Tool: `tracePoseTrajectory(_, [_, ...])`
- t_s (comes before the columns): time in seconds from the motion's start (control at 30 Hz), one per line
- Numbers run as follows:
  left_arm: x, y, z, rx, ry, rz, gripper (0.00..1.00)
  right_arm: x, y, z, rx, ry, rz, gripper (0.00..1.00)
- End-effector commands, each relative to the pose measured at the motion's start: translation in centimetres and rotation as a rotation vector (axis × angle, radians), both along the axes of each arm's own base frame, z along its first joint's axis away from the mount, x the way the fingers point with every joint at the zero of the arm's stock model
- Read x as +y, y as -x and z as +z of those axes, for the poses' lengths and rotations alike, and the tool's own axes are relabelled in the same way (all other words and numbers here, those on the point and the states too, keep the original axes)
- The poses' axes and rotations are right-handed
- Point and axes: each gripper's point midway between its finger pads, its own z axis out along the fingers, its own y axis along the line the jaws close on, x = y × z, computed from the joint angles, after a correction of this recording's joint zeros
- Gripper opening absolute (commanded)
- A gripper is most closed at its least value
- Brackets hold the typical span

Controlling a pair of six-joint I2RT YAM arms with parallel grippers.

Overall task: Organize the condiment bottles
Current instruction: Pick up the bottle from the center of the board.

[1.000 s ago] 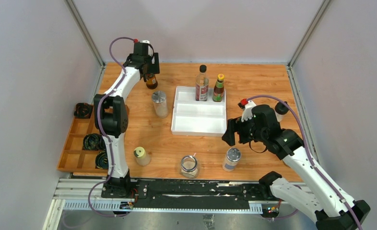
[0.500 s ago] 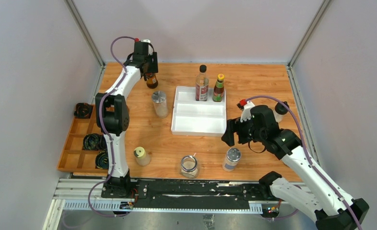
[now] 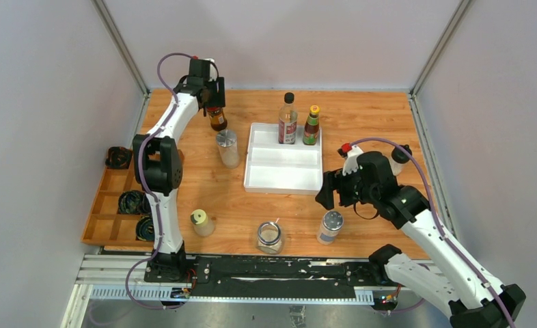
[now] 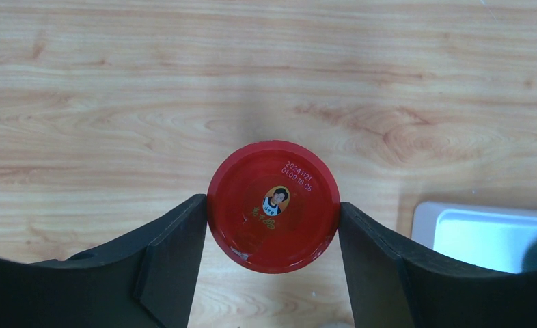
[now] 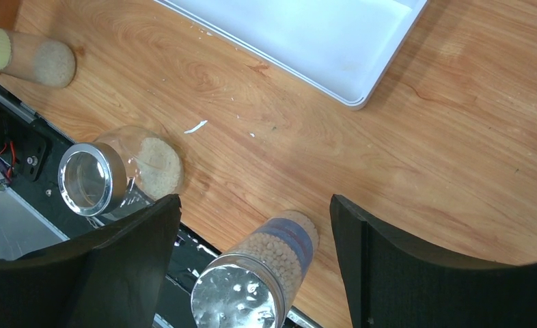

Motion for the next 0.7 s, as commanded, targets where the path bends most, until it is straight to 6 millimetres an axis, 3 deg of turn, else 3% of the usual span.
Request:
tracePoseTrajectory(0.0, [-0.6,0.8,8.1,-0.132,0.048,-0.038,0.66,0.4,0.7,0.1,-0.003,-0.03,0.019,0.85])
tracePoseTrajectory(0.3, [-2.0,2.4,12.5,-0.196,0.054,-0.11,0.66,0.2,1.5,0.6,-0.014,-0.061,0.016,0.85])
tracePoseTrajectory(0.53, [-5.2,3.3,15.3,-0.239,0.029,-0.211,0.66,-0.2,2.2,1.1,-0.023,-0.073,0.008,0.85])
tracePoseTrajectory(0.67, [-8.0,3.9,17.2,-0.265,0.052,-0.298,0.66,-0.5,2.5,1.3,-0.027,-0.078,0.002,0.85])
